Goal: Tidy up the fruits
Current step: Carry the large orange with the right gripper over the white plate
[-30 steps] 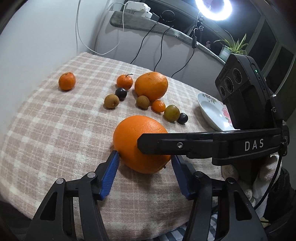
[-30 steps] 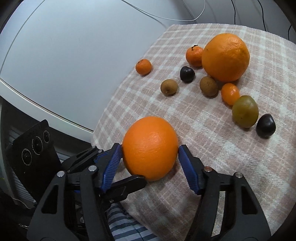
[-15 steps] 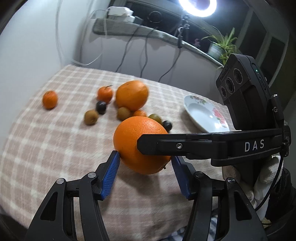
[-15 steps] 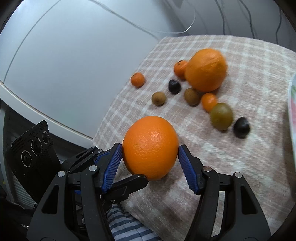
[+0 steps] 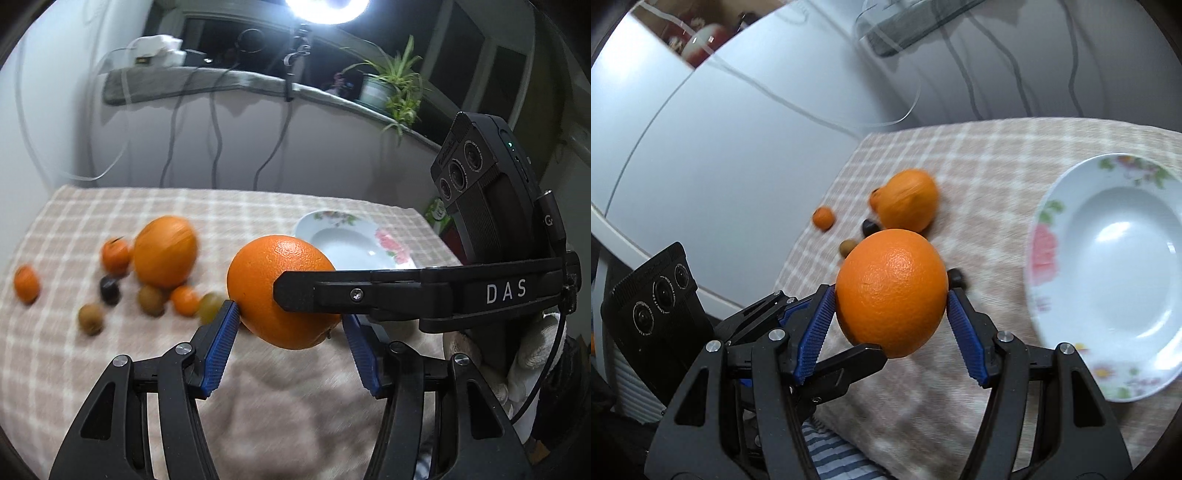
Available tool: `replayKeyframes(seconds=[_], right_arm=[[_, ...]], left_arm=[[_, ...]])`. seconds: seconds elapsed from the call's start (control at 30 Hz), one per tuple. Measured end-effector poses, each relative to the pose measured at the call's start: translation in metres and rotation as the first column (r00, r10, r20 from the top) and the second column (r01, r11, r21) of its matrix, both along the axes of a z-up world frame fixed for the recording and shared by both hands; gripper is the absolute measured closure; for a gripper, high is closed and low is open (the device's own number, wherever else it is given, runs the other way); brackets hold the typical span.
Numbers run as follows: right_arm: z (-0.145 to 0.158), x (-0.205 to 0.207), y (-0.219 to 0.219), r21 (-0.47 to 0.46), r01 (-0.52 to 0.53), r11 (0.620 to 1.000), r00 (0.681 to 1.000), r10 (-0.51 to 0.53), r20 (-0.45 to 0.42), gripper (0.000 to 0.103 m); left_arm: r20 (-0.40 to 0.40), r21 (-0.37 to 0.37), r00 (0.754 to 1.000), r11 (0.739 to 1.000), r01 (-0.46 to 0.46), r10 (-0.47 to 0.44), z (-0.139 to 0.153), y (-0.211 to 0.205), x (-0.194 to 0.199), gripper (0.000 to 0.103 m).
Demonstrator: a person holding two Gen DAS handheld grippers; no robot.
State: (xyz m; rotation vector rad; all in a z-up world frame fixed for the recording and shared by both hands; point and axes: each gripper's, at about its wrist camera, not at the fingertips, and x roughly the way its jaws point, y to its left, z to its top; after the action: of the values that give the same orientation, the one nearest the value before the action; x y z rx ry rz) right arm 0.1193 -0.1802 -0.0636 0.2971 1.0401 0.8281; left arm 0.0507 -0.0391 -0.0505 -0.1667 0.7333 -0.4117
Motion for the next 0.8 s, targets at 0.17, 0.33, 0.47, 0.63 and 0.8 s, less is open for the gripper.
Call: replayKeyframes(seconds=[0.17, 0.33, 0.47, 0.63, 0.8], right_arm=[[0.002, 0.016, -0.027, -0.004, 0.076, 0.997, 0.997, -0.076, 0.01, 0.037], [-0.002, 0.032, -0.057, -0.011, 0.148, 0.989, 0.989, -0.148, 0.013, 0.037], [-0.008, 0.045, -0.075, -0.017, 0.19, 0.982, 0.982, -0.19, 0.013, 0.037], [-0.018, 0.06, -0.098, -0.026, 0.239, 0.971, 0.971, -0.239, 0.0, 0.037], [-0.028, 0.071, -0.111, -0.036, 0.262, 0.964, 0.965, -0.263, -0.018, 0.037]], left_arm=[[0.004, -0.005, 0.998, 0.998, 0.06, -0.06, 0.002, -0.025, 0.025, 0.046], [-0.005, -0.014, 0.994, 0.994, 0.108, -0.108, -0.001, -0.051, 0.051, 0.046], [-0.017, -0.017, 0.989, 0.99, 0.143, -0.144, -0.005, -0.068, 0.069, 0.046], [-0.058, -0.032, 0.983, 0.984, 0.174, -0.176, -0.014, -0.085, 0.096, 0.046], [-0.079, -0.031, 0.981, 0.984, 0.174, -0.176, -0.023, -0.098, 0.11, 0.046]])
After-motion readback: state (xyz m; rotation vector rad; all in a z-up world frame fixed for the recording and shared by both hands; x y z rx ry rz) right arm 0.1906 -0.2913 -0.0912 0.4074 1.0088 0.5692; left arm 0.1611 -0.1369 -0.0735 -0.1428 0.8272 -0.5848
